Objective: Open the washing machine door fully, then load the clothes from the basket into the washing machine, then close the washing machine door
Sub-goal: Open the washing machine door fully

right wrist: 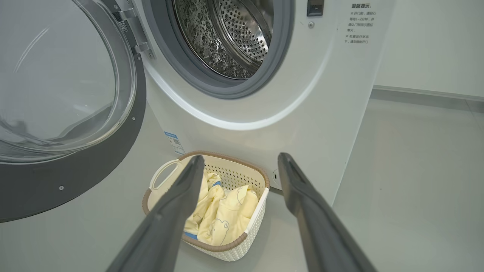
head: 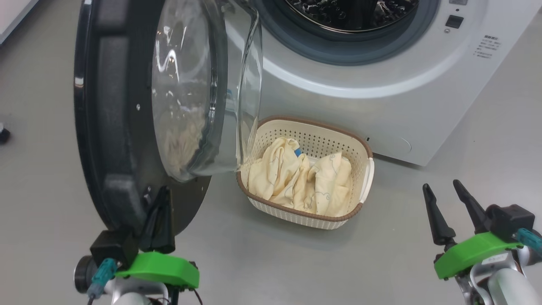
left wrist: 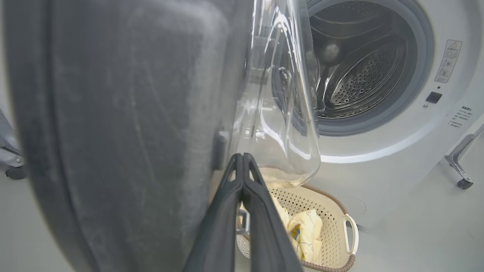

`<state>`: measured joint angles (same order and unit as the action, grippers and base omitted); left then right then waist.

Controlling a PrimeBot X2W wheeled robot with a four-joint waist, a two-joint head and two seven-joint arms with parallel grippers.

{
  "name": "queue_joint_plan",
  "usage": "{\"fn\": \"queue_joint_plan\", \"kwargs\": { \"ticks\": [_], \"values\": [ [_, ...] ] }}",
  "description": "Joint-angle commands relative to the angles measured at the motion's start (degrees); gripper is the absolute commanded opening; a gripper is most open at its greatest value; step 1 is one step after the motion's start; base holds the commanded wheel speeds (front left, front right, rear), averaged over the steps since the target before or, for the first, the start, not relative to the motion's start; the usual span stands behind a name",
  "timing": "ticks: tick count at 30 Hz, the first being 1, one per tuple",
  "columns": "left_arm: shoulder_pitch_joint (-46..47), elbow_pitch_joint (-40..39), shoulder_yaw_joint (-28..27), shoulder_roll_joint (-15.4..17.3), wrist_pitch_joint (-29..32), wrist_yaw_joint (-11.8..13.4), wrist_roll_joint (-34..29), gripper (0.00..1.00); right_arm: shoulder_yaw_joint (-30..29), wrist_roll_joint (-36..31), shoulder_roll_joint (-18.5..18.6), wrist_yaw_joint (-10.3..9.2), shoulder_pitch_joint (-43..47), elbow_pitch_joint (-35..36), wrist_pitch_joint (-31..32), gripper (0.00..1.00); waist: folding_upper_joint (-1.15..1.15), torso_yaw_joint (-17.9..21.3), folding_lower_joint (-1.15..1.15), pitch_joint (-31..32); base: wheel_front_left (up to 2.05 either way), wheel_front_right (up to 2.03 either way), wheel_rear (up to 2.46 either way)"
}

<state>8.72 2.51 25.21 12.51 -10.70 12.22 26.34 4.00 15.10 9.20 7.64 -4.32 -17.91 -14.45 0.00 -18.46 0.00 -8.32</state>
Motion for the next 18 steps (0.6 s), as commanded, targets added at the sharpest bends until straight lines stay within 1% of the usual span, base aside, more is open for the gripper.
{"fn": "queue_joint_plan", "kwargs": {
  "ticks": [1,9,12,18],
  "values": [
    [2.04,-0.53,-3.6,1.71,-1.06,0.7,0.5,0.0,1.05,0.02,1.56,-0.15,-2.0,1.55,-0.55,1.0,0.0,-0.38,0.0,-0.21,0.0,0.0,0.0],
    [4.21,4.61,-8.2,2.55,-3.0,0.18,2.65,0.0,1.94,-0.14,2.56,-0.15,-2.85,1.87,-0.55,1.0,0.0,-1.04,0.0,-1.69,0.0,0.0,0.0],
    [5.9,7.48,-11.35,2.69,-3.81,-0.44,3.75,0.0,2.28,-0.06,3.44,-0.15,-3.39,2.16,-0.55,1.0,0.0,-1.24,0.0,-2.94,0.0,0.0,0.0],
    [8.35,10.47,-16.42,2.39,-4.25,-0.58,3.76,0.0,2.73,0.03,5.22,-0.15,-4.33,2.45,-0.55,1.0,0.0,-1.78,0.0,-5.24,0.0,0.0,0.0]
  ]
}}
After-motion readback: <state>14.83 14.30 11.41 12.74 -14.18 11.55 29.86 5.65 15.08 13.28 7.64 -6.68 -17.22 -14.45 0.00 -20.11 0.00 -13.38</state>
